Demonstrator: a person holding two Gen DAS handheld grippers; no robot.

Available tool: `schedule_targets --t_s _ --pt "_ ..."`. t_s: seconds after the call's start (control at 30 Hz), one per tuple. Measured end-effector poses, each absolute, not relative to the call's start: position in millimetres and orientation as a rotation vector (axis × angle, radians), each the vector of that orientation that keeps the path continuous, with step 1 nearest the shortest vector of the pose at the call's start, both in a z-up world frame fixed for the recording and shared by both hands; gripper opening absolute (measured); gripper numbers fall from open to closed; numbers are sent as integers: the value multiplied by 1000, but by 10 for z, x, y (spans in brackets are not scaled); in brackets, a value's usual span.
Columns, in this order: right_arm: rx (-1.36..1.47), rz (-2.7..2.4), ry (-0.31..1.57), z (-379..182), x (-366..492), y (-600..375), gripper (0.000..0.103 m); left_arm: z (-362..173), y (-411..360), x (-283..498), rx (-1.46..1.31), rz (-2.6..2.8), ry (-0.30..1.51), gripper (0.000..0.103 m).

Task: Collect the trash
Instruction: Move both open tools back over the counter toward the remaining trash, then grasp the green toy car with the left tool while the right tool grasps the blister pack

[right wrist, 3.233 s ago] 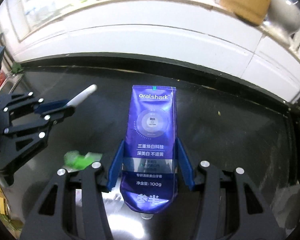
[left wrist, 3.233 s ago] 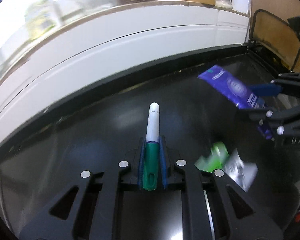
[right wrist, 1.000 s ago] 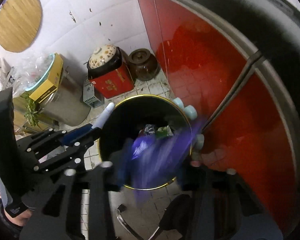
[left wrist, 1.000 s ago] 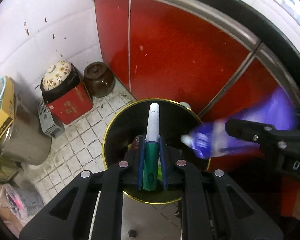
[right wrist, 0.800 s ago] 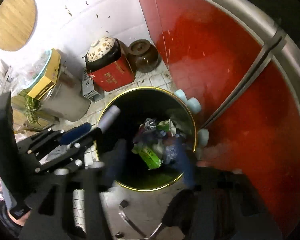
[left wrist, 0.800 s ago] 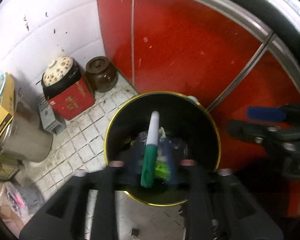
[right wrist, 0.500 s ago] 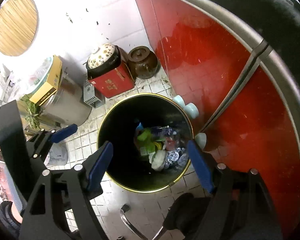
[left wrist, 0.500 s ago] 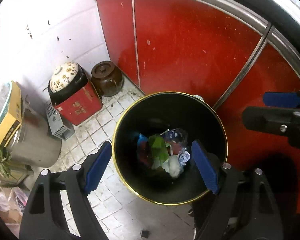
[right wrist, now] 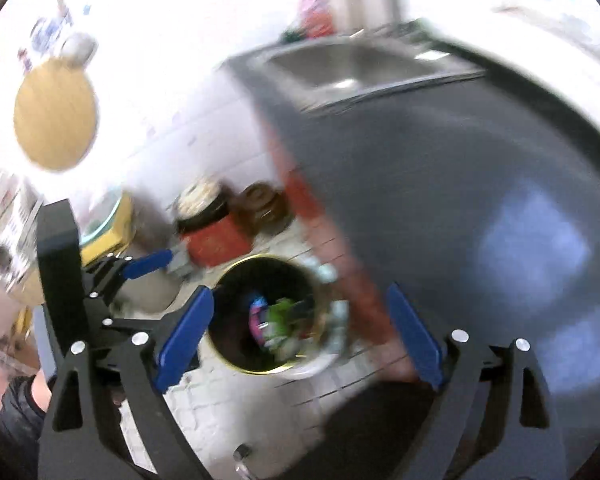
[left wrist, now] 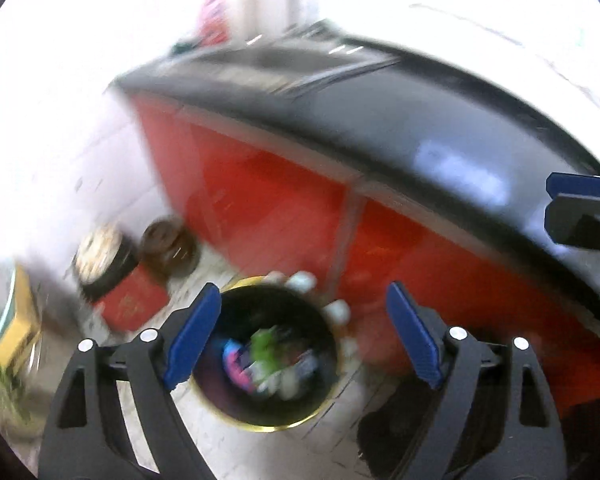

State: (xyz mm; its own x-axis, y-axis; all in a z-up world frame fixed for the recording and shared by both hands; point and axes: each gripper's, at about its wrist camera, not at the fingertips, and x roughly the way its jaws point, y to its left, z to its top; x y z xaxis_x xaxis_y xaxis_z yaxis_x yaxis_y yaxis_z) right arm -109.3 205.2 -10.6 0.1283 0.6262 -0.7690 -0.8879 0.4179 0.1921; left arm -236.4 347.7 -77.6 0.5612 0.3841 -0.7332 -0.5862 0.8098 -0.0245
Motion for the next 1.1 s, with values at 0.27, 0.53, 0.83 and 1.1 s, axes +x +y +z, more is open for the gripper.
schedule_targets --t_s 0.27,0.53,0.83,1.1 --pt "-183 724 809 447 -225 -93 89 -204 1975 -1117 -82 173 712 86" --pt "-112 494 837 315 202 -1825 89 -62 577 -103 54 -142 722 86" --pt "-228 588 874 -87 576 -2149 89 -191 45 715 202 -284 789 86" --pt "-373 726 889 -443 1056 -1960 89 -444 -290 1617 398 -496 866 86"
